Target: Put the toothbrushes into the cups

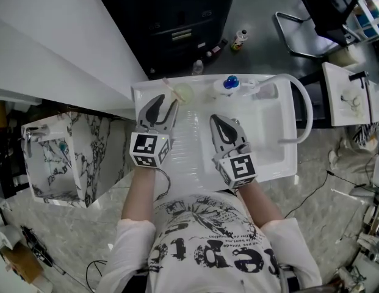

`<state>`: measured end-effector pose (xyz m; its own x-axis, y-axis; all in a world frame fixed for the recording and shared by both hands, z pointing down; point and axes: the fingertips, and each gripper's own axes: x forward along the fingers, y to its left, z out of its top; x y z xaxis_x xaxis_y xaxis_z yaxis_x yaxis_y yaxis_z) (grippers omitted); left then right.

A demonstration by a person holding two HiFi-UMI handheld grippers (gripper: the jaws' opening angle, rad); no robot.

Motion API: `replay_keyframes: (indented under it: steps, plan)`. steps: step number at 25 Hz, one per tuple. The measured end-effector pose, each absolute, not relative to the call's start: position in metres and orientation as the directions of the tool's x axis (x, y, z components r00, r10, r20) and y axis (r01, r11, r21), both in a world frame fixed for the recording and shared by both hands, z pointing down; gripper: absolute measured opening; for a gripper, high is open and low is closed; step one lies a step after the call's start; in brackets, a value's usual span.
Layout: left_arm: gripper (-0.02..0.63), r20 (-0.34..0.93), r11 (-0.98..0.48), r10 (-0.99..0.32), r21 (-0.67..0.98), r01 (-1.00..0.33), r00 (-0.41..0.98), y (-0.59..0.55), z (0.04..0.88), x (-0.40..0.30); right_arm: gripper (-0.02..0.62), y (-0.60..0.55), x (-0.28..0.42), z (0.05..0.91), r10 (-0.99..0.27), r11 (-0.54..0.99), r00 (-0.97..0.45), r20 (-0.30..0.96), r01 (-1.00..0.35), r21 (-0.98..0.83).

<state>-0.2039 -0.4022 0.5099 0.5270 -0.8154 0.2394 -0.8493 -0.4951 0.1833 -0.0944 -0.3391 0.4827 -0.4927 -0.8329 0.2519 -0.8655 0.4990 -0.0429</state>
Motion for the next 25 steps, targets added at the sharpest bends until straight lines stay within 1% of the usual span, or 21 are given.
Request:
replay_keyframes:
  steps: [2,3,5,11,17,25]
  plan:
    - [0.079,0.208,-0.482,-0.835,0.169,-0.86,0.509,-0.394,0.49,-0.208,-0.008,-0.335,-0.096,0.474,-0.829,0.512,-0.504,0.241,-0.858,-0.035]
    - [0.055,0.195,-0.475,-0.844,0.16,-0.865,0.5,-0.389,0.481,-0.209,-0.008,-0.333,-0.096,0.468,-0.828,0.518,-0.509,0.235,-0.855,-0.029]
    - [0.037,0.176,-0.47,-0.855,0.136,-0.872,0.488,-0.38,0.463,-0.209,-0.008,-0.328,-0.096,0.457,-0.825,0.529,-0.519,0.221,-0.849,-0.02]
    - [0.017,0.121,-0.487,-0.862,0.076,-0.87,0.493,-0.349,0.414,-0.204,-0.008,-0.315,-0.092,0.425,-0.814,0.563,-0.553,0.18,-0.826,0.007]
    - [0.011,0.039,-0.516,-0.856,0.009,-0.857,0.516,-0.306,0.365,-0.195,-0.008,-0.299,-0.089,0.4,-0.801,0.593,-0.583,0.136,-0.805,0.037]
    - [0.011,0.005,-0.489,-0.872,-0.013,-0.872,0.489,-0.273,0.345,-0.194,-0.008,-0.28,-0.083,0.384,-0.792,0.609,-0.604,0.09,-0.791,0.054]
